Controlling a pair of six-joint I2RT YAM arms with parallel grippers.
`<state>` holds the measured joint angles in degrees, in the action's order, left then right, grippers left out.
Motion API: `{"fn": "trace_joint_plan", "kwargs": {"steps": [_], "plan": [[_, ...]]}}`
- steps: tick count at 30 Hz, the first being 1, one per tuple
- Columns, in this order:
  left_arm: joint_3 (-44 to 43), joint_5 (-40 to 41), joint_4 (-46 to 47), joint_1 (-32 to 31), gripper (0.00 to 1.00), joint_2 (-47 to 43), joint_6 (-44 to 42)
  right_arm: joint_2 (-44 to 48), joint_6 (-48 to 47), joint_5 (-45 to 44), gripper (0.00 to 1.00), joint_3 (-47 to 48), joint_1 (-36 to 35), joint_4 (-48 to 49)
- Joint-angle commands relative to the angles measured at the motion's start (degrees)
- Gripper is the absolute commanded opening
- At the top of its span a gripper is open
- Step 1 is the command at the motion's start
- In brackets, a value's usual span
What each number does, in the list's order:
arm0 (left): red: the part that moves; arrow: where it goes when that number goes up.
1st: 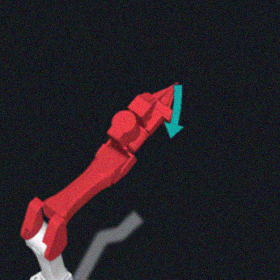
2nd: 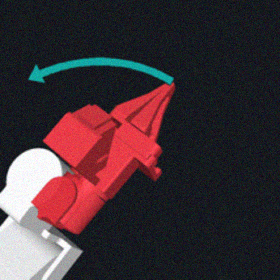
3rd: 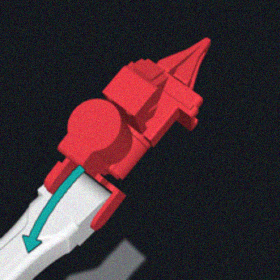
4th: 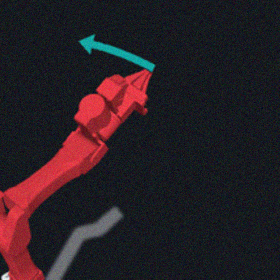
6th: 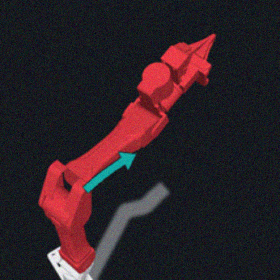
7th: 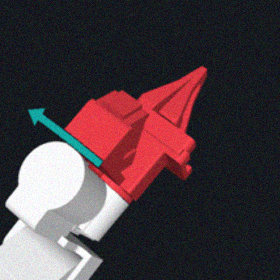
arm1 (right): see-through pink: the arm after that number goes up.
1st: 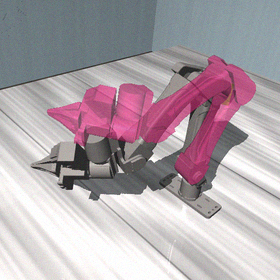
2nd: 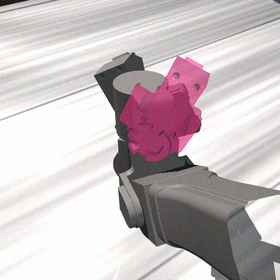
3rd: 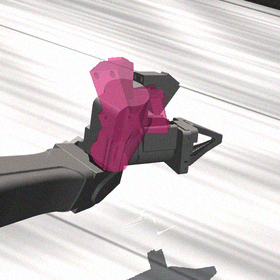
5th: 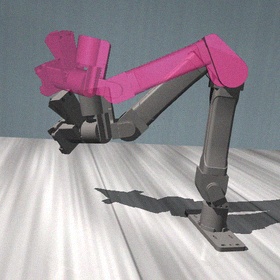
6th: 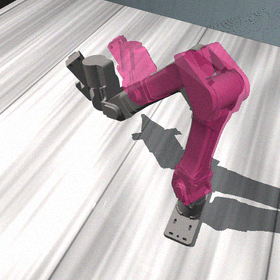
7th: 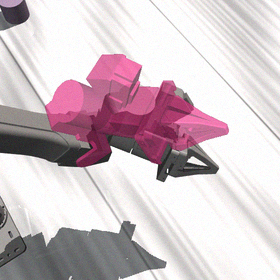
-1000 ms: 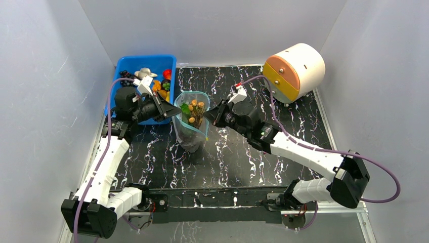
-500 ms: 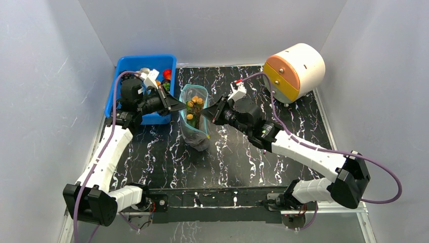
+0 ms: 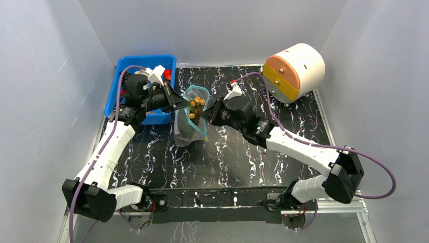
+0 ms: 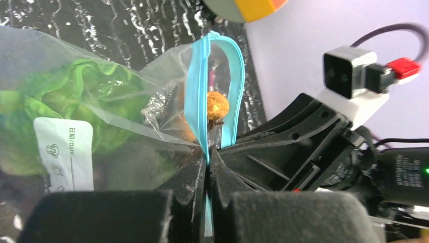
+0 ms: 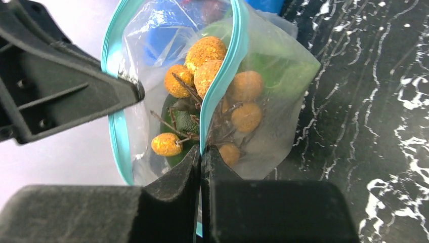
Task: Place the food in the zip-top bag and seal the zipper
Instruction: Adjust the zipper food storage bag at the center of the board, then zip the zipper food storage bag at the center of the board.
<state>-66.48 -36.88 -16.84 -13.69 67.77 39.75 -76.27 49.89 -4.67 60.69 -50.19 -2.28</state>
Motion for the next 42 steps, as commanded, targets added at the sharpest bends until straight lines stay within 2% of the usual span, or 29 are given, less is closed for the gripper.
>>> {"fn": "trace_joint_plan", "kwargs": {"steps": [1,3,4,7,9,13,15,17,19,23,28,31,33,35,37,40,42], "plan": [[-4.9,8.6,-7.1,-2.9,0.0,0.3,-6.5,-1.5,-2.8,-2.4,0.0,7.3,-0.1,-4.4],[-3.4,8.5,-5.4,-3.0,0.0,-0.1,-6.7,-1.4,-4.6,-2.1,0.0,7.3,-0.1,-4.4],[-2.8,8.3,-5.0,-2.9,0.0,0.2,-6.6,-1.3,-5.2,-1.7,0.03,7.3,-0.1,-4.1],[0.0,8.1,-4.0,-2.9,0.0,2.5,-5.3,0.4,-9.5,2.5,0.21,5.7,-0.1,-4.0],[0.7,7.9,-2.5,-2.9,0.0,3.0,-4.2,3.0,-14.1,7.9,0.35,-0.2,-0.1,-3.8],[1.3,8.6,-0.2,-2.9,0.0,2.9,-1.9,8.8,-11.2,4.8,0.58,-2.8,-1.4,-7.7],[1.7,9.0,0.0,-2.9,0.0,2.4,-1.1,9.3,-11.3,1.8,0.6,-1.6,-3.7,-12.9],[1.6,9.9,-0.9,-2.9,0.0,2.0,-1.1,10.4,-11.4,-5.9,0.59,-4.1,-9.8,-12.4],[2.1,10.7,-0.7,-2.9,0.0,1.2,-1.1,11.5,-12.9,-8.7,0.57,-8.4,-12.0,-6.2],[2.7,11.4,-0.2,-2.9,0.0,0.9,-0.6,12.0,-17.0,-13.2,0.57,-15.0,-13.3,4.8],[2.7,10.6,0.7,-2.9,0.0,1.1,0.5,9.4,-22.1,-14.5,0.54,-15.3,-13.7,10.9],[2.4,10.0,1.7,-2.8,0.0,0.9,1.2,9.3,-22.8,-21.5,0.39,-13.3,-13.7,7.2],[2.2,9.9,1.7,-2.9,0.0,0.5,1.1,11.0,-24.8,-23.7,0.24,-13.4,-13.7,7.1],[2.1,9.9,1.6,-2.9,0.0,0.3,1.4,13.4,-28.4,-23.0,0.03,-15.1,-13.7,10.0],[1.7,8.4,2.8,-2.8,0.0,0.1,1.6,15.7,-32.6,-20.6,0.0,-16.7,-13.6,12.1],[-1.0,5.9,3.9,-2.9,0.3,-1.0,-5.6,17.7,-39.4,-17.1,0.0,-17.6,-13.6,12.3],[-3.7,5.7,2.8,-2.9,0.35,-2.6,-19.4,17.4,-43.8,-13.2,0.0,-15.7,-13.5,10.1]]}}
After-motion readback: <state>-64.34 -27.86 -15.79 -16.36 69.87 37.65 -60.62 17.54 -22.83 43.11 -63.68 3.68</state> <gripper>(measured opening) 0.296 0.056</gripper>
